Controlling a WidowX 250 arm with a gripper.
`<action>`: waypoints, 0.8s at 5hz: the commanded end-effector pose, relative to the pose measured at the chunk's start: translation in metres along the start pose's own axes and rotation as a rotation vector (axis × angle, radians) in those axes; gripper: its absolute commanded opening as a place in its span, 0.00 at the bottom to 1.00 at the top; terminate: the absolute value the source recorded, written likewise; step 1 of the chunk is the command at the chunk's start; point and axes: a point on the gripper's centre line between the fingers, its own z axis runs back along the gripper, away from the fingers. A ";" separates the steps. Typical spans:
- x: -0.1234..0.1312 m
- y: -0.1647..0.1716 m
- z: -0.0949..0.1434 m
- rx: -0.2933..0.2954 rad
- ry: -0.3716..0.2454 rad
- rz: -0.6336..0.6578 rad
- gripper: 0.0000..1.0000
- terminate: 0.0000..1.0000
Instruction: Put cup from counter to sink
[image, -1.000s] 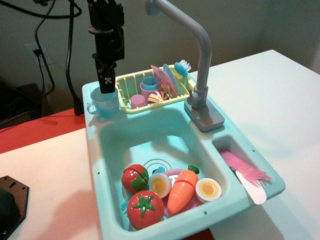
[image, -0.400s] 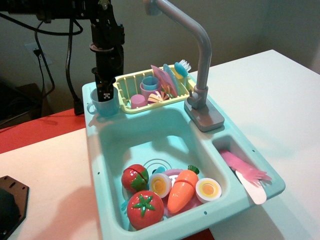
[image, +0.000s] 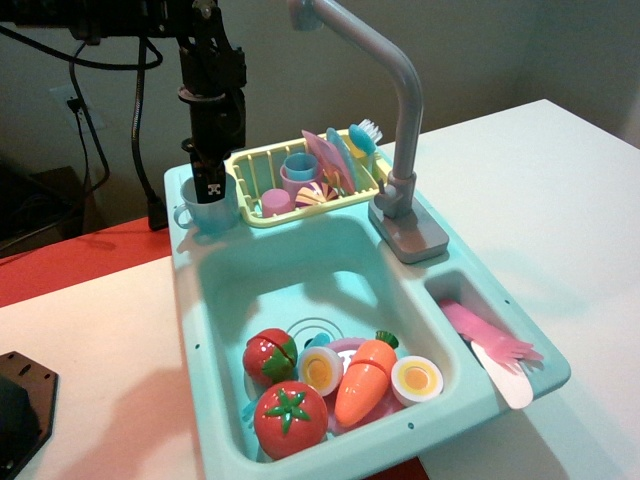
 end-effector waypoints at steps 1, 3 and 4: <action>-0.005 0.002 0.024 0.017 -0.081 0.004 0.00 0.00; 0.008 -0.010 0.050 0.001 -0.150 -0.027 0.00 0.00; 0.029 -0.028 0.075 -0.012 -0.205 -0.068 0.00 0.00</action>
